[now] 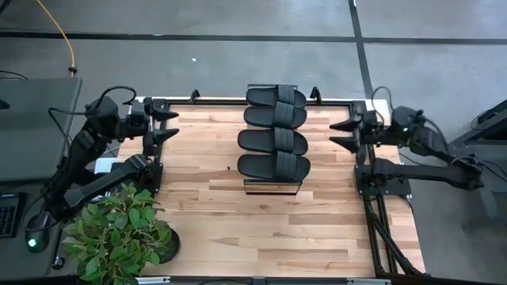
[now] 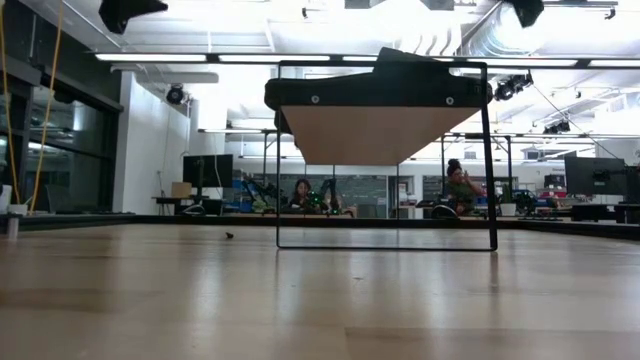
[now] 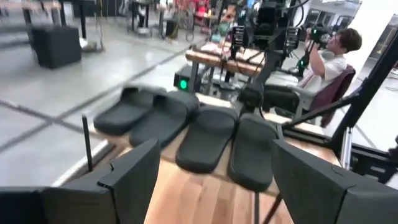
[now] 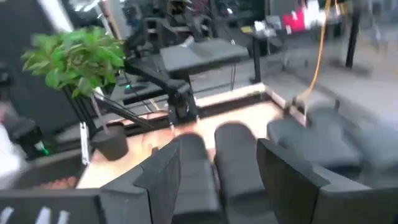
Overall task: Pick and place slides into the shelf
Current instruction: Return to Home Position
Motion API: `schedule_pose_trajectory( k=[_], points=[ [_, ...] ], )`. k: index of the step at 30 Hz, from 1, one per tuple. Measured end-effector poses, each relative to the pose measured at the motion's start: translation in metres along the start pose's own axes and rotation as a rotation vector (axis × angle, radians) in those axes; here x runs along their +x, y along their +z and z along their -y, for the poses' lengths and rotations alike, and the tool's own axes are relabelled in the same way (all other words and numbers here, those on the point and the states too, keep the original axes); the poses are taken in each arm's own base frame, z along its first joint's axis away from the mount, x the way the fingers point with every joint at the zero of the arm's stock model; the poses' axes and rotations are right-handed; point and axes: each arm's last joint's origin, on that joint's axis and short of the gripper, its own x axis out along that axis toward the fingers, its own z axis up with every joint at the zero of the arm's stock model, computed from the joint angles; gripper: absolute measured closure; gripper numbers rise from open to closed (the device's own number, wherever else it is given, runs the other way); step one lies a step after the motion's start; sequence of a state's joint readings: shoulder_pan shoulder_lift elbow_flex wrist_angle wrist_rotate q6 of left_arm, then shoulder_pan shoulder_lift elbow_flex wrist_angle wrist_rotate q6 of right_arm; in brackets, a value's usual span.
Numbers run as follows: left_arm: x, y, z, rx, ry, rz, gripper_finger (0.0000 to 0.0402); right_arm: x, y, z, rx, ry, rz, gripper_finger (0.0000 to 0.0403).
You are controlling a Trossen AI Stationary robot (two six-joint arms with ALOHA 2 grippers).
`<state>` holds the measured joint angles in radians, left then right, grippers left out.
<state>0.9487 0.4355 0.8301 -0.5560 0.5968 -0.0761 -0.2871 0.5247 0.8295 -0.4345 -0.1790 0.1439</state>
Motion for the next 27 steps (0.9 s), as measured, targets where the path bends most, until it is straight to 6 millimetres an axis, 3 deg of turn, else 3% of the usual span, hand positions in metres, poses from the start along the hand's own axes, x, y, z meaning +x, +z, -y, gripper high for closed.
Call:
schedule_pose_trajectory(
  k=[4,11,20,27],
  points=[
    [0.005,-0.013,-0.003,-0.008,-0.044,-0.049,0.0117,0.011,-0.033,0.007,0.102,-0.003,0.007,0.0203],
    [0.010,-0.042,-0.003,0.084,-0.271,-0.070,0.0117,0.008,-0.066,0.001,-0.078,0.403,0.392,0.0203],
    [0.011,-0.055,-0.006,0.127,-0.192,-0.015,0.0117,-0.016,-0.057,0.004,-0.078,0.339,0.384,0.0203],
    [0.040,-0.079,-0.023,0.070,-0.238,0.042,0.0117,-0.019,-0.061,0.008,-0.077,0.301,0.336,0.0203]
  ],
)
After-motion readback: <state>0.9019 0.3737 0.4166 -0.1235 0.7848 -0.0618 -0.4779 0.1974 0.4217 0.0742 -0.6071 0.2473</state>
